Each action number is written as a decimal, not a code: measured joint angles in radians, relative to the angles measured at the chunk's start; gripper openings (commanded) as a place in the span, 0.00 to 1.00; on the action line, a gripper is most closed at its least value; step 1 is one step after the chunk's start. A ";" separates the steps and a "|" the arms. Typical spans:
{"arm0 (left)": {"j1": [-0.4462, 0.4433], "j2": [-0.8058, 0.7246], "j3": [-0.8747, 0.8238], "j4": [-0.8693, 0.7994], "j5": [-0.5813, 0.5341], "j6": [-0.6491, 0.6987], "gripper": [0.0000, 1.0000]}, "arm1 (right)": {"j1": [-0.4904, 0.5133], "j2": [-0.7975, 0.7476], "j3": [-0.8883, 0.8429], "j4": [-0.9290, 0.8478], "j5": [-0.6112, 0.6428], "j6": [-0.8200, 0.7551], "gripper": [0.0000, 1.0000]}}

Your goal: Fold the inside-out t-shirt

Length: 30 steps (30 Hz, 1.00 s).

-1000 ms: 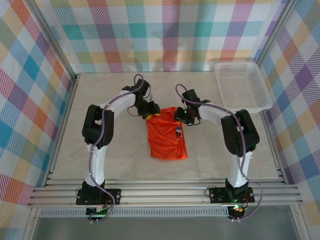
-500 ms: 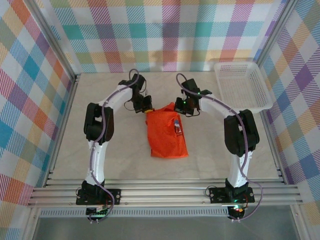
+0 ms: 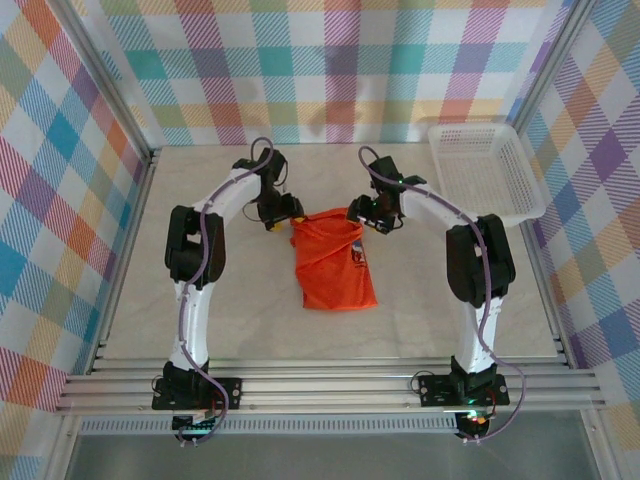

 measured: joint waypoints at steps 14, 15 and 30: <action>-0.250 -0.527 -0.579 0.289 0.144 -0.261 0.43 | 0.113 -0.322 -0.482 0.127 -0.122 0.080 0.15; -0.263 -0.524 -0.583 0.313 0.151 -0.285 0.43 | 0.127 -0.320 -0.510 0.142 -0.131 0.093 0.14; -0.356 -0.481 -0.922 0.595 0.180 -0.452 0.40 | 0.150 -0.284 -0.629 0.250 -0.123 0.209 0.07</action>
